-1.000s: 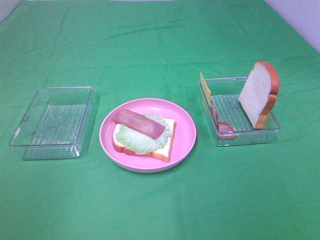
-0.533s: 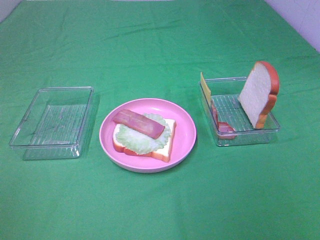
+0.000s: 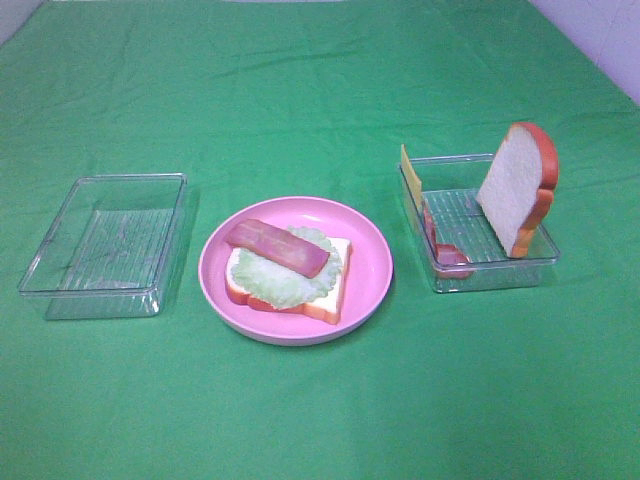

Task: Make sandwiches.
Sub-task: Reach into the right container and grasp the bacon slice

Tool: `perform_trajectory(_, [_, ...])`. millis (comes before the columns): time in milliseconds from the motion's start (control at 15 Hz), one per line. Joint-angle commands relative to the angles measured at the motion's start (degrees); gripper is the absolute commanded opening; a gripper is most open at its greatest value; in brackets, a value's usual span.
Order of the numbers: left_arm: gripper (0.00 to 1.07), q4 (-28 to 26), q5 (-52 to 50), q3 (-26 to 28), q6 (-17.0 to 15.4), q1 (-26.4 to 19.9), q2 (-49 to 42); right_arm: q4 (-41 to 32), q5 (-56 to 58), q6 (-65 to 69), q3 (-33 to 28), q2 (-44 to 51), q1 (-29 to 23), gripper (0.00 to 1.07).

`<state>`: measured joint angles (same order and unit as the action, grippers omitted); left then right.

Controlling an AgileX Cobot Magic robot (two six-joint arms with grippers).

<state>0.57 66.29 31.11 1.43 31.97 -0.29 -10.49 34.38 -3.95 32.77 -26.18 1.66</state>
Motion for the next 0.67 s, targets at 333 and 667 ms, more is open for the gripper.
perform_trajectory(333, [0.83, 0.46, -6.36, -2.52, -3.90, 0.06, -0.52, -10.03, 8.71, -13.24, 21.77, -40.91, 0.17, 0.76])
perform_trajectory(667, [0.83, 0.74, -6.36, -2.52, -3.67, 0.06, -0.52, -15.70, 19.82, -17.99, 35.41, -59.99, -2.23, 0.74])
